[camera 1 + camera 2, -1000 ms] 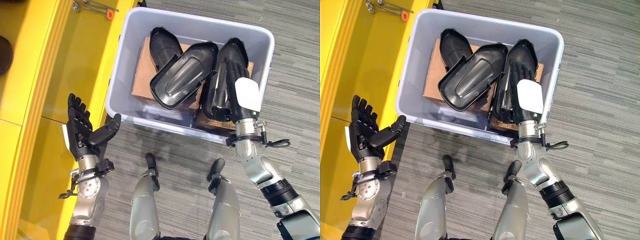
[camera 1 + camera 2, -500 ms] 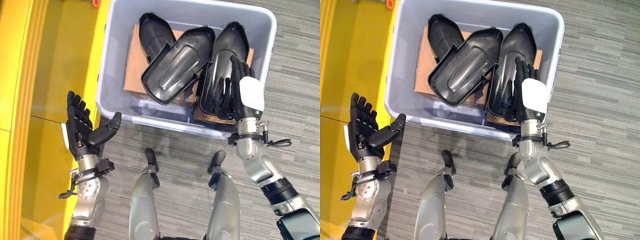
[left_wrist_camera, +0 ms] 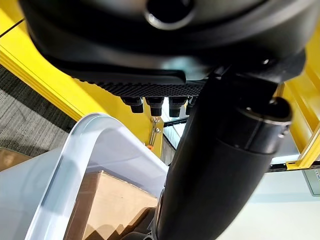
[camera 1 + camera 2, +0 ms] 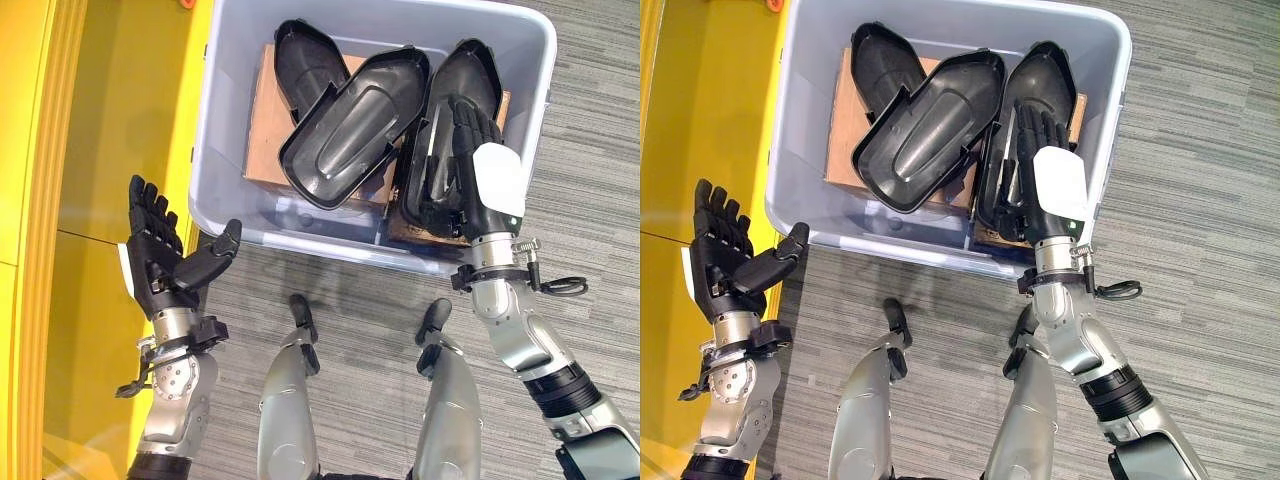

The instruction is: Move parts from the plastic box to the shelf.

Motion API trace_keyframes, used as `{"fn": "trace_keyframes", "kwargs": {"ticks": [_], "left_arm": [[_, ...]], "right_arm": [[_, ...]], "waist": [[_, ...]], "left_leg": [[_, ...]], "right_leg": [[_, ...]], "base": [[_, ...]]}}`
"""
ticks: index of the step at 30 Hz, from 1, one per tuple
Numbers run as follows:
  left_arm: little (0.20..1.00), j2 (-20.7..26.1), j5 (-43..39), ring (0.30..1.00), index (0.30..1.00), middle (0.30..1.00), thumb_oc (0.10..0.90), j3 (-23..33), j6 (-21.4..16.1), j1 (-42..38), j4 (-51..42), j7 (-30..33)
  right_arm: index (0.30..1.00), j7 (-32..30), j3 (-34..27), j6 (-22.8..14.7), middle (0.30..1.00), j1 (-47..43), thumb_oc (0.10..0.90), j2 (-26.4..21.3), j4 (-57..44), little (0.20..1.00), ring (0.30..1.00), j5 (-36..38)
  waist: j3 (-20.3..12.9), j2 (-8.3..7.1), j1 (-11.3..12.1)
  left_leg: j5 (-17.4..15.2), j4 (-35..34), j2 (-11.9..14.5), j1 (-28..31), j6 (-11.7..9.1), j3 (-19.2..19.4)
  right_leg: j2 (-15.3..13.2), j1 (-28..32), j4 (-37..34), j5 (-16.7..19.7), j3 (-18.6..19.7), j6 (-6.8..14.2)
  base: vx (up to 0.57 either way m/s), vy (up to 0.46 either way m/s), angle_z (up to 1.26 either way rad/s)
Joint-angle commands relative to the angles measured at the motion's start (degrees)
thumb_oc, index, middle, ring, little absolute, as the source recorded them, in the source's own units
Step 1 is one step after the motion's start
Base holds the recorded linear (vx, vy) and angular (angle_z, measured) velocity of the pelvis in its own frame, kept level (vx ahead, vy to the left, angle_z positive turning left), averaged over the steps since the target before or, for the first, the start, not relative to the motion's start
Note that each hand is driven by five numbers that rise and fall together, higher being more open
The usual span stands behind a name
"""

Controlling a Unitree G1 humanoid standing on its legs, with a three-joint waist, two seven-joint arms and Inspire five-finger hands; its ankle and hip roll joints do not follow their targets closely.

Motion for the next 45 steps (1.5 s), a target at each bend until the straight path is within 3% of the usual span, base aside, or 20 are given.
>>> {"fn": "trace_keyframes", "kwargs": {"ticks": [1, 6, 11, 17, 25, 30, 36, 39, 45], "left_arm": [[1.000, 1.28, 0.66, 1.000, 1.000, 1.000, 0.900, 3.84, -5.54, 1.94, -9.48, 1.84], [1.000, 0.93, 0.42, 1.000, 1.000, 1.000, 0.900, 3.63, -5.28, 1.81, -9.83, 2.54], [1.000, 0.66, -0.11, 1.000, 1.000, 1.000, 0.900, 4.12, -4.60, 2.41, -11.08, 3.03], [1.000, 0.28, -0.59, 1.000, 1.000, 1.000, 0.900, 4.89, -4.11, 3.33, -11.83, 2.48], [1.000, 0.32, -0.46, 1.000, 1.000, 1.000, 0.900, 4.90, -4.34, 3.82, -11.98, 1.88], [1.000, 0.78, -0.11, 1.000, 1.000, 1.000, 0.900, 4.80, -3.83, 3.83, -12.57, 2.09], [1.000, 1.12, 0.18, 1.000, 1.000, 1.000, 0.900, 4.17, -3.60, 4.21, -12.91, 2.48], [1.000, 1.10, 0.76, 1.000, 1.000, 1.000, 0.900, 3.76, -3.16, 3.89, -12.75, 2.94], [1.000, 1.17, 1.21, 1.000, 1.000, 1.000, 0.900, 3.04, -3.15, 4.46, -12.06, 3.59]], "right_arm": [[1.000, -7.51, -4.28, -5.36, 1.000, -2.51, 0.900, -2.94, -9.26, 1.000, 1.000, -4.08], [1.000, -14.84, -7.45, -11.65, 1.000, -2.62, 0.900, -2.51, -10.82, 1.000, 1.000, -2.95], [1.000, -10.59, -10.44, -14.18, 1.000, -2.24, 0.900, -1.73, -15.35, 1.000, 1.000, 0.49], [1.000, -3.45, -9.00, -12.74, 1.000, -0.34, 0.900, -0.68, -20.01, 1.000, 1.000, 1.54], [1.000, -0.72, -5.38, -11.71, 1.000, 0.76, 0.900, -0.63, -19.75, 1.000, 1.000, 2.20], [1.000, 0.90, -3.13, -8.67, 1.000, 1.05, 0.900, -0.67, -19.66, 1.000, 1.000, 2.50], [1.000, 0.40, -1.87, -5.18, 1.000, 2.63, 0.900, -1.13, -18.78, 1.000, 1.000, 2.71], [1.000, -0.86, -1.34, -4.65, 1.000, 2.59, 0.900, -1.37, -17.48, 1.000, 1.000, 2.86], [1.000, -3.01, -1.07, -3.84, 1.000, 3.07, 0.900, -1.32, -15.56, 1.000, 1.000, 3.40]], "waist": [[-0.94, 2.37, -0.84], [-0.94, 2.58, -1.13], [-0.94, 2.78, -1.45], [-0.94, 2.67, -1.80], [-0.94, 2.46, -1.65], [-0.94, 2.26, -1.56], [-0.94, 2.08, -1.66], [-0.94, 2.25, -1.65], [-0.94, 2.64, -1.41]], "left_leg": [[-4.13, 0.11, -1.48, 0.20, 0.09, -3.31], [-3.99, -0.29, -1.50, 0.97, 0.05, -2.96], [-4.18, -0.40, -1.65, 1.56, -0.09, -2.78], [-4.22, -0.71, -1.60, 2.17, -0.15, -2.24], [-3.69, -0.87, -1.48, 1.51, -0.34, -2.32], [-3.39, -1.05, -1.33, 0.96, -0.45, -2.30], [-4.03, -0.89, -1.49, 0.37, -0.93, -3.05], [-2.91, -0.94, -1.44, -1.87, -0.57, -2.74], [-3.65, -0.50, -1.81, -3.64, -1.40, -3.69]], "right_leg": [[1.74, 0.67, 1.82, -5.05, 1.12, 2.88], [1.81, 1.37, 1.66, -5.17, 1.05, 2.85], [1.96, 1.81, 1.66, -5.48, 1.49, 2.77], [2.13, 2.21, 1.25, -5.53, 1.79, 2.77], [2.44, 2.01, 0.78, -5.34, 1.46, 2.72], [2.57, 1.68, 0.31, -5.04, 1.19, 2.82], [2.70, 1.35, 0.40, -5.66, 1.55, 3.35], [2.70, -0.68, 0.40, -4.81, 1.09, 2.87], [2.47, -2.32, 1.82, -6.13, 1.42, 3.31]], "base": [[0.00, 0.000, 0.00], [0.00, 0.007, 0.00], [0.01, 0.029, -0.01], [0.00, 0.009, -0.05], [0.00, 0.000, 0.00], [0.00, 0.000, 0.00], [0.01, -0.001, 0.00], [-0.03, -0.007, 0.01], [-0.01, -0.001, 0.00]]}}
